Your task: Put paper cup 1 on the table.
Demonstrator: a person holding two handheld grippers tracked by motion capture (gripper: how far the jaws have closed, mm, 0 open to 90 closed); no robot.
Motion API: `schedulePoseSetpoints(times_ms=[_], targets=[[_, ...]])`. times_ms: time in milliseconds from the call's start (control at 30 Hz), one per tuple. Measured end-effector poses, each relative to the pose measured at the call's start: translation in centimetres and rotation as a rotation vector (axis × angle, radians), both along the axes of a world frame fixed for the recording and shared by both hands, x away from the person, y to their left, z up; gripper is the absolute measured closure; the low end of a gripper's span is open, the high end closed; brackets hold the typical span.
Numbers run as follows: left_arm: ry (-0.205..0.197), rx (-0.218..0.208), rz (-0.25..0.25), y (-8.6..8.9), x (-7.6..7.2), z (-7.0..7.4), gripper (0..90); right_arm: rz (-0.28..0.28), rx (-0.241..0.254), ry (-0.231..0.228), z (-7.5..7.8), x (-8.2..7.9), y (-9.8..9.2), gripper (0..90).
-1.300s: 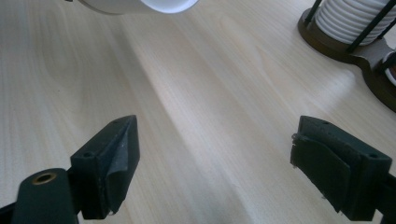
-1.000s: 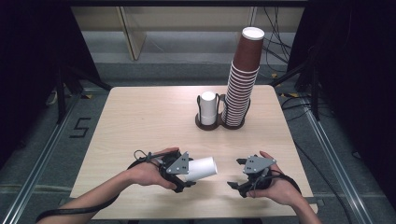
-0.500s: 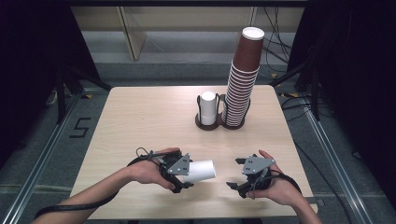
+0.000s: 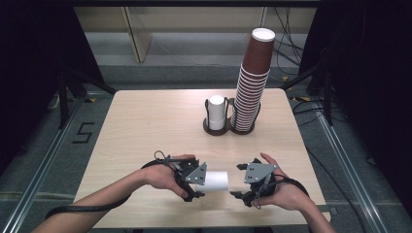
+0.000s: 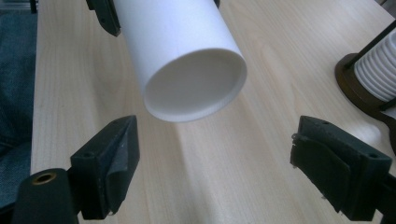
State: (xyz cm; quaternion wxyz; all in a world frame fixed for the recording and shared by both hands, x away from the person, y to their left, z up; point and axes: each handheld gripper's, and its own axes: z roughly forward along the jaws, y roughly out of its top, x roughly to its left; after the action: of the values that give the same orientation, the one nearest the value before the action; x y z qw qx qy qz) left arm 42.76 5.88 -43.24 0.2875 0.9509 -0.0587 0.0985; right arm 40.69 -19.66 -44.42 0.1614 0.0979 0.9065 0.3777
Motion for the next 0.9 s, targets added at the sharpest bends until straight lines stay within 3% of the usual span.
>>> schedulePoseSetpoints(times_ms=[67, 167, 233, 267, 300, 367, 400, 433, 500, 567, 633, 700, 733, 767, 900], targets=[[-0.001, 0.014, -0.012, -0.2, 0.0, 0.0, 26.4, -0.012, -0.007, 0.028, 0.0, -0.3, 0.3, 15.3], [0.002, 0.038, -0.019, -0.5, 0.0, -0.1, 26.4, 0.025, -0.021, -0.003, 0.1, 0.0, 0.8, 15.2], [0.003, 0.052, -0.027, -0.7, -0.2, -0.1, 26.5, 0.04, -0.023, 0.003, 0.3, 0.0, 1.4, 15.2], [0.004, 0.058, -0.031, -0.8, -0.2, -0.2, 26.5, 0.076, -0.035, -0.033, 0.4, 0.2, 1.7, 15.3], [0.003, 0.062, -0.034, -0.9, -0.3, -0.2, 26.5, 0.064, -0.034, 0.003, 0.4, -0.1, 2.0, 15.2], [-0.002, 0.077, -0.04, -1.0, -0.4, -0.1, 26.5, 0.088, -0.049, 0.009, 0.5, -0.3, 2.6, 15.2], [-0.003, 0.081, -0.042, -1.1, -0.4, -0.1, 26.4, 0.122, -0.06, -0.025, 0.5, -0.1, 2.9, 15.2], [-0.004, 0.082, -0.042, -1.1, -0.4, -0.1, 26.4, 0.093, -0.06, 0.031, 0.5, -0.5, 3.2, 15.3], [-0.003, 0.085, -0.042, -1.2, -0.4, -0.2, 26.5, 0.135, -0.08, 0.0, 0.4, -0.2, 3.6, 15.3], [-0.002, 0.089, -0.044, -1.3, -0.3, -0.2, 26.5, 0.121, -0.086, 0.028, 0.3, -0.4, 4.0, 15.6], [-0.003, 0.092, -0.046, -1.4, -0.3, -0.1, 26.5, 0.159, -0.098, 0.006, 0.2, -0.2, 4.3, 16.7], [-0.001, 0.091, -0.048, -1.6, -0.2, -0.1, 26.5, 0.152, -0.104, 0.018, 0.1, -0.2, 4.6, 18.5], [-0.001, 0.09, -0.048, -1.7, -0.2, -0.1, 26.5, 0.171, -0.107, -0.007, 0.1, 0.1, 4.7, 19.5], [0.0, 0.091, -0.051, -1.7, -0.3, -0.1, 26.5, 0.16, -0.108, 0.012, 0.0, 0.0, 4.8, 21.1], [-0.004, 0.101, -0.056, -1.9, -0.4, -0.1, 26.5, 0.198, -0.113, 0.001, -0.1, 0.1, 5.1, 26.1]])
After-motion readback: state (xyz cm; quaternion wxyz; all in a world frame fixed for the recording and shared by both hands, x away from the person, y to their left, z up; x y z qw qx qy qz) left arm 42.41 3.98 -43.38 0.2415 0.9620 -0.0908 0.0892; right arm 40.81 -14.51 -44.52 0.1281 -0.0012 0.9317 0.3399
